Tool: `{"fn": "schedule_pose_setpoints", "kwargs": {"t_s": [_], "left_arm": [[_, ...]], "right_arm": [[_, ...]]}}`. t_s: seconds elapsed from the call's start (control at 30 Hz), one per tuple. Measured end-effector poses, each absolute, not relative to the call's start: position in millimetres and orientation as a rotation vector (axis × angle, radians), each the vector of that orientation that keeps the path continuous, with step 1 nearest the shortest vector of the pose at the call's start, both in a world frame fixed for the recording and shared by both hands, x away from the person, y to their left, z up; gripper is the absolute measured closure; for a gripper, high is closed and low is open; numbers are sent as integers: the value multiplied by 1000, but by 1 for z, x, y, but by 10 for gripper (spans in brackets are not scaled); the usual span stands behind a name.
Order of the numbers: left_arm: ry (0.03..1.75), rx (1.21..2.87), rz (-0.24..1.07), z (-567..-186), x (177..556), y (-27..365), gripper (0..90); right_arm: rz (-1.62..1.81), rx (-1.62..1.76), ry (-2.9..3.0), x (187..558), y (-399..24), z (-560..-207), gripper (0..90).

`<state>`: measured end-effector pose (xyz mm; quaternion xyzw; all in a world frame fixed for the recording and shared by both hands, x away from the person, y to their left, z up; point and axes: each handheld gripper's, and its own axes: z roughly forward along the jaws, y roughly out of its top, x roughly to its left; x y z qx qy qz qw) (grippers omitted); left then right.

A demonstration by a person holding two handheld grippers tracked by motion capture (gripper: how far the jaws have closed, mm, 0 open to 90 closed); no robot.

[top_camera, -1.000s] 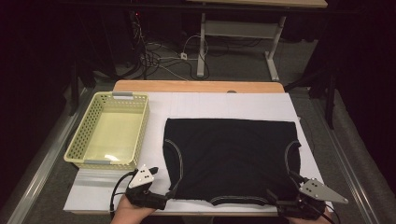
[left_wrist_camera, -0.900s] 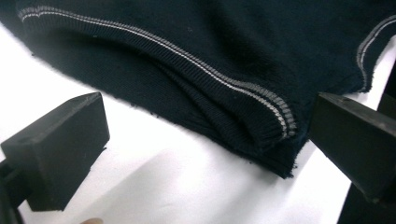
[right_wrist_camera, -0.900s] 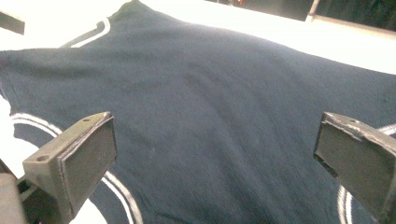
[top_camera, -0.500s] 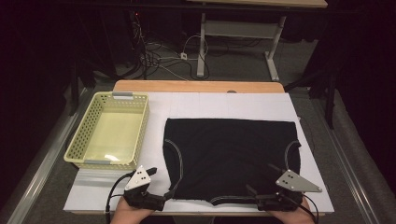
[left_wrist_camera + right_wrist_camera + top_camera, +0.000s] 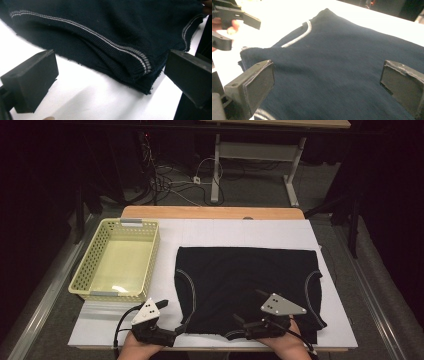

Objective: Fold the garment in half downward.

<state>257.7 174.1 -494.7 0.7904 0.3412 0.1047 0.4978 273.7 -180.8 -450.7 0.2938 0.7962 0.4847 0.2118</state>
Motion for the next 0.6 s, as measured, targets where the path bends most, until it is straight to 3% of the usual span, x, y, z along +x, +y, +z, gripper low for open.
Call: {"fn": "schedule_pose_setpoints", "kwargs": {"t_s": [0.6], "left_arm": [[835, 1886, 258, -493, 257, 178, 0]], "right_arm": [[1375, 704, 2363, 274, -110, -463, 5]]}}
